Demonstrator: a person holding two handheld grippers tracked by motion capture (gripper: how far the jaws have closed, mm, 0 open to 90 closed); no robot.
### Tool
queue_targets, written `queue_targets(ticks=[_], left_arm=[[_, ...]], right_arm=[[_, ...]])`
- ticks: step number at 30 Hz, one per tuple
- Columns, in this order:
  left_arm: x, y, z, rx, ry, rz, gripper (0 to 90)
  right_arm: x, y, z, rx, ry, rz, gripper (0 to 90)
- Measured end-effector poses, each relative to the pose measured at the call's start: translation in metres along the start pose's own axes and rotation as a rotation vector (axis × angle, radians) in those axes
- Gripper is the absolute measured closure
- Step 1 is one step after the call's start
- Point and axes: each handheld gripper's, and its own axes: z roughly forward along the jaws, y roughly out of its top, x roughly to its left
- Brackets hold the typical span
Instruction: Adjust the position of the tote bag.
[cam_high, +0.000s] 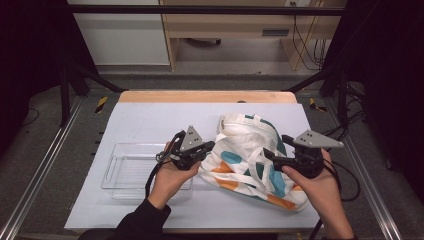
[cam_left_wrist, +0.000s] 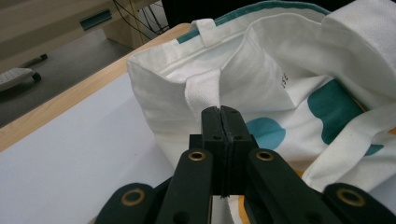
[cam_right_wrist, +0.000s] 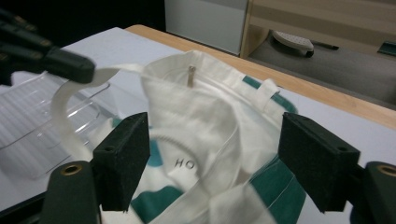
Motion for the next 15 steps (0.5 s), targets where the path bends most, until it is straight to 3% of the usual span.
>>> queue_targets(ticks=[4,9,15], left_arm=[[0.001,-0.003,-0.006,-0.002,-0.008,-0.002,89.6],[-0.003,-0.008,-0.010,0.002,-0.006,0.005,89.6],[-0.006,-0.016,-0.015,0.010,-0.005,0.009,89.6]], right_arm=[[-0.016,0.015,0.015,0.013,-0.020,0.022,35.0],[-0.028,0.030,0.029,0.040,-0.051,0.002,40.1],[-0.036,0.030,0.035,0.058,-0.079,0.000,42.5]])
